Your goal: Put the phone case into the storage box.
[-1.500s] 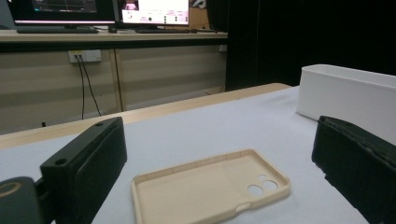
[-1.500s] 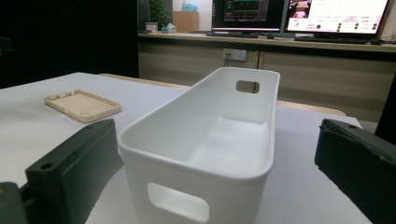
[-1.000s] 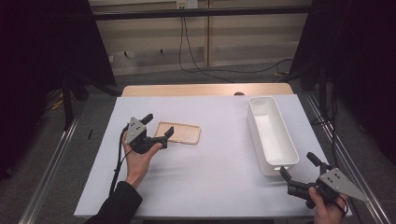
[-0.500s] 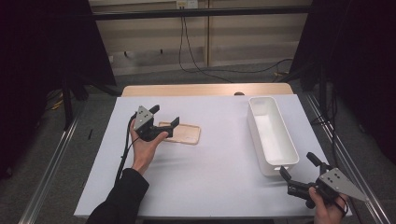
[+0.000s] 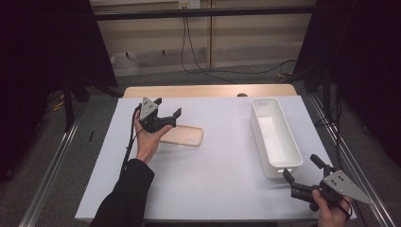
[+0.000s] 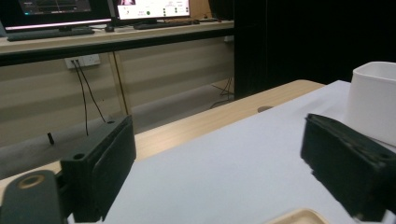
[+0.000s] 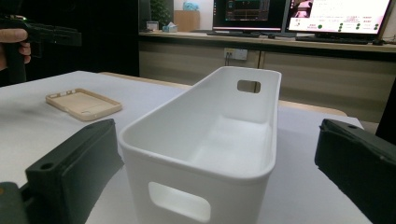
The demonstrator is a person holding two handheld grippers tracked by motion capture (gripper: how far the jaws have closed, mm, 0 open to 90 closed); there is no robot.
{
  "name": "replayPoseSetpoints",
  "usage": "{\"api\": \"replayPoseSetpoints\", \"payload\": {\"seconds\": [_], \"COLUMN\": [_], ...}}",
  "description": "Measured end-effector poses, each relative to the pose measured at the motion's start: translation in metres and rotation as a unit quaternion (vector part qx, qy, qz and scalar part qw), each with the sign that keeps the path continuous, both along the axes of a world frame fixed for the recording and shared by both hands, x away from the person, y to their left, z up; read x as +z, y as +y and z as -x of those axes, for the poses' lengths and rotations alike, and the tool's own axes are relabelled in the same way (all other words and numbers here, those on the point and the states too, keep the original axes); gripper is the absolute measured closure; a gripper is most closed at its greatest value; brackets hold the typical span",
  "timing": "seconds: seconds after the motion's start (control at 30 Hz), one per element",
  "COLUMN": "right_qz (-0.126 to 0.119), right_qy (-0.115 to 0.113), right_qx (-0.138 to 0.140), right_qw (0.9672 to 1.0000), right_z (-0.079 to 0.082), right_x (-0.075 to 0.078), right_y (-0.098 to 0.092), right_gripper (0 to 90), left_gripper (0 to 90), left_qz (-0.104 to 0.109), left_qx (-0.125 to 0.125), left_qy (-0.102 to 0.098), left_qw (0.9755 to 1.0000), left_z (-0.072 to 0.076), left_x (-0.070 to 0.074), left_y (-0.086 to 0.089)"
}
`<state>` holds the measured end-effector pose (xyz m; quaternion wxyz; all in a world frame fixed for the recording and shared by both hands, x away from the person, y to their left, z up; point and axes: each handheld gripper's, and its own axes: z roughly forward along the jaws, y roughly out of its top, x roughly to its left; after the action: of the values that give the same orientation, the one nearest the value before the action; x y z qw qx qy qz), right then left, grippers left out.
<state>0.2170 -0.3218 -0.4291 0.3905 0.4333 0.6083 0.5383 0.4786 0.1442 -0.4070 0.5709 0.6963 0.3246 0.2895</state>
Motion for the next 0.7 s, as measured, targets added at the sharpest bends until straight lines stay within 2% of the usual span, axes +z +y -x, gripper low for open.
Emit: {"api": "replayPoseSetpoints", "payload": {"seconds": [0.2, 0.37, 0.4, 0.53, 0.57, 0.7], "right_qz": [0.001, 0.001, 0.001, 0.001, 0.001, 0.001], "right_qy": [0.001, 0.000, 0.000, 0.000, 0.000, 0.001], "right_qx": [0.000, -0.002, -0.003, -0.002, -0.002, -0.002], "right_qw": [1.0000, 1.0000, 1.0000, 1.0000, 1.0000, 1.0000], "right_z": [0.0006, 0.0007, 0.0008, 0.0013, 0.0015, 0.0019], "right_x": [0.0000, -0.0001, -0.0001, 0.0000, 0.0000, -0.0001], "right_y": [0.0000, -0.0004, -0.0004, -0.0006, -0.0007, -0.0010], "right_gripper": [0.0, 0.0, 0.0, 0.0, 0.0, 0.0], "left_gripper": [30.1, 45.8, 51.6, 62.3, 65.7, 72.9], "left_qz": [-0.005, -0.010, -0.010, -0.012, -0.025, -0.029], "left_qx": [0.009, -0.003, -0.004, -0.008, -0.010, -0.013], "left_qy": [-0.004, 0.001, 0.001, 0.003, 0.002, 0.003], "left_qw": [0.9999, 0.9999, 0.9999, 0.9999, 0.9996, 0.9995], "left_z": [-0.0071, -0.0089, -0.0090, -0.0093, -0.0095, -0.0105], "left_x": [-0.0026, -0.0040, -0.0043, -0.0046, -0.0049, -0.0058], "left_y": [0.0051, 0.0041, 0.0028, 0.0007, -0.0011, -0.0028]}}
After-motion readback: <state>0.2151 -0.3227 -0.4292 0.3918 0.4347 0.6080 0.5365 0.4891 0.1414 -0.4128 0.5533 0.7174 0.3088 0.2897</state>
